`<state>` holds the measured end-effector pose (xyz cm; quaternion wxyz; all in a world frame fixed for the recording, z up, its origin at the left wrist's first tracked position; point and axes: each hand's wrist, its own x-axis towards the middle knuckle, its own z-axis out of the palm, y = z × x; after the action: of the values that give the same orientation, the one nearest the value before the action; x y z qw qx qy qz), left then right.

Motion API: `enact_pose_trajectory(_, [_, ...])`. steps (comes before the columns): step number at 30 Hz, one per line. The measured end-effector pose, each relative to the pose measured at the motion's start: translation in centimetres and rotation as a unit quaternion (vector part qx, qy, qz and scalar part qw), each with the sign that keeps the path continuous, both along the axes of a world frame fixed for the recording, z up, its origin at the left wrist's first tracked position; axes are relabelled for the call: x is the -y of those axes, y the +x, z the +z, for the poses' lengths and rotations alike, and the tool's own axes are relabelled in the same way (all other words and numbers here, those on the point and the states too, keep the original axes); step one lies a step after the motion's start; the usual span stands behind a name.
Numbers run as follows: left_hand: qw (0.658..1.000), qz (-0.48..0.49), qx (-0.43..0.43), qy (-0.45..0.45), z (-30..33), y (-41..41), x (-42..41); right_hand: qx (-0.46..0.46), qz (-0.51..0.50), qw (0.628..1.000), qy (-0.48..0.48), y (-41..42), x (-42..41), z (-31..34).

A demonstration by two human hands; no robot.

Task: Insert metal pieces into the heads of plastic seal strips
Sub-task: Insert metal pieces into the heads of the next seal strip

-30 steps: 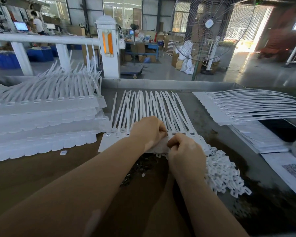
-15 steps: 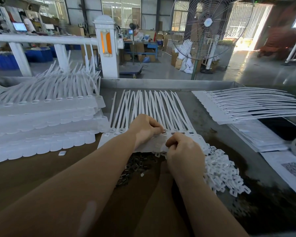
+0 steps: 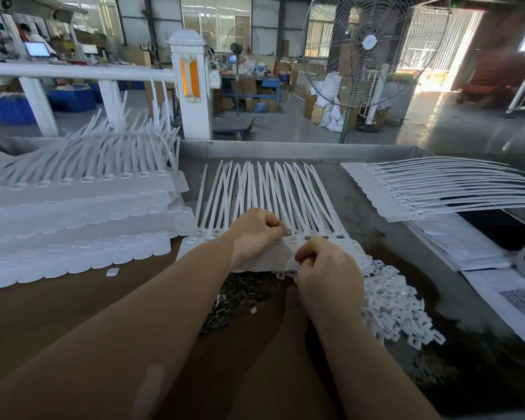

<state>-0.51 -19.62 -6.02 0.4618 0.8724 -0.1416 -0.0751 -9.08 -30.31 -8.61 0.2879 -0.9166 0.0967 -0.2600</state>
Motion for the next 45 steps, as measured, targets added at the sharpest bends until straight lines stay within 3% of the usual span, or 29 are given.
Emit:
enact_pose_trajectory(6, [0.999,0.034,-0.024,-0.030,0.7,0.3,0.3,0.003,-0.006,1.000,-0.008,-0.1,-0.1,0.0])
enact_pose_trajectory(15, [0.998,0.048,-0.047,-0.007,1.0,0.8,1.2,0.007,-0.003,1.000,-0.006,0.0,-0.1,0.0])
enact_pose_trajectory(20, [0.998,0.050,-0.023,0.006,0.8,0.8,1.2,0.007,-0.003,1.000,0.001,-0.2,0.0,0.0])
enact_pose_trajectory(26, [0.997,0.048,-0.025,-0.051,0.7,0.7,0.1,0.003,0.002,1.000,0.001,-0.1,-0.1,0.1])
enact_pose_trajectory(30, [0.998,0.027,0.016,-0.048,1.0,0.3,-0.8,-0.003,-0.001,1.000,0.009,0.0,-0.1,0.2])
enact_pose_trajectory(34, [0.998,-0.051,0.034,-0.025,1.4,-0.4,-2.0,-0.006,-0.006,1.000,0.006,-0.1,-0.1,0.2])
enact_pose_trajectory(38, [0.985,-0.151,0.044,0.065,1.8,-1.5,-2.9,-0.006,-0.009,1.000,0.001,0.0,0.0,0.1])
enact_pose_trajectory(45, [0.973,-0.147,0.102,0.144,0.6,-2.1,-2.5,-0.009,-0.004,1.000,0.003,0.0,-0.1,0.2])
